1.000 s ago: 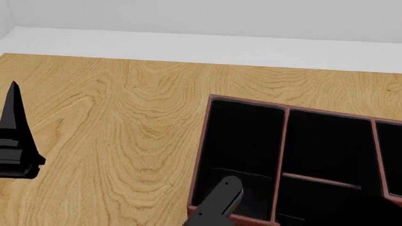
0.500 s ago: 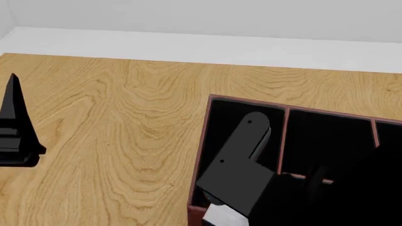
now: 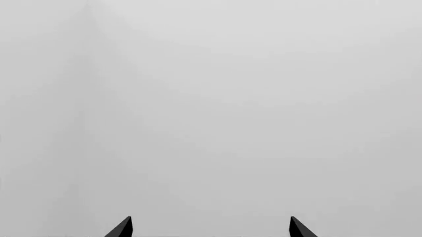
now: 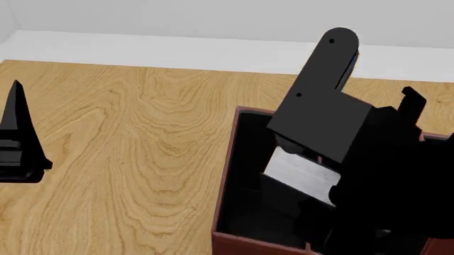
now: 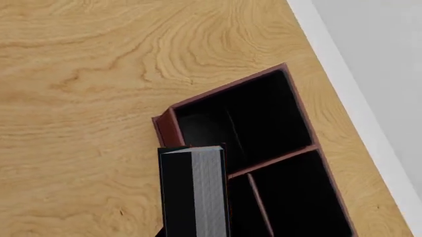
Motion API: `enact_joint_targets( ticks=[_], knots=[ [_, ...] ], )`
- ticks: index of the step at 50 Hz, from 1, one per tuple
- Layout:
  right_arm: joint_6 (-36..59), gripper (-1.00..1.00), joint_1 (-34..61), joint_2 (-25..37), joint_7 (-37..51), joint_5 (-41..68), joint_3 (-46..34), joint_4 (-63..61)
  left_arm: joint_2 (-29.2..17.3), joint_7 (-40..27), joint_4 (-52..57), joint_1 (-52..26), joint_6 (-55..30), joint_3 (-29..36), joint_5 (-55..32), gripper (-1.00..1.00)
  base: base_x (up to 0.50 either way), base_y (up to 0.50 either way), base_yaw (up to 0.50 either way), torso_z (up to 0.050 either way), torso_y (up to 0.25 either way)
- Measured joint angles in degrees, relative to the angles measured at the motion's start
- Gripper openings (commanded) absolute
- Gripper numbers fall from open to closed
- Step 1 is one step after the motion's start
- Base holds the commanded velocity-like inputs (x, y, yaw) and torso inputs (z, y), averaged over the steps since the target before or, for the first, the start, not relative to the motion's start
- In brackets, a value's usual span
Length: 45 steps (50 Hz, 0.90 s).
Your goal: Pick up the book and place it in the back compartment of the caddy.
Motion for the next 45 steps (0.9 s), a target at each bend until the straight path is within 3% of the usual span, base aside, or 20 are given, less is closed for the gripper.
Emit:
enact_joint_targets(
  ticks=[18, 45],
  knots=[
    [-9.4, -1.0, 7.0, 1.4, -21.9, -23.5, -12.1, 5.5, 0.7, -0.9, -2.9, -4.1, -1.3, 1.4, 0.5, 1.0, 0.0, 0.0, 0.0, 0.001, 0.001],
    [-18.8, -1.0, 7.6, -0.3, -33.9, -38.6, -22.9, 14.1, 0.8, -3.3, -3.3, -7.2, -4.2, 2.3, 0.8, 1.0, 0.0, 0.0, 0.0, 0.0, 0.001]
  ],
)
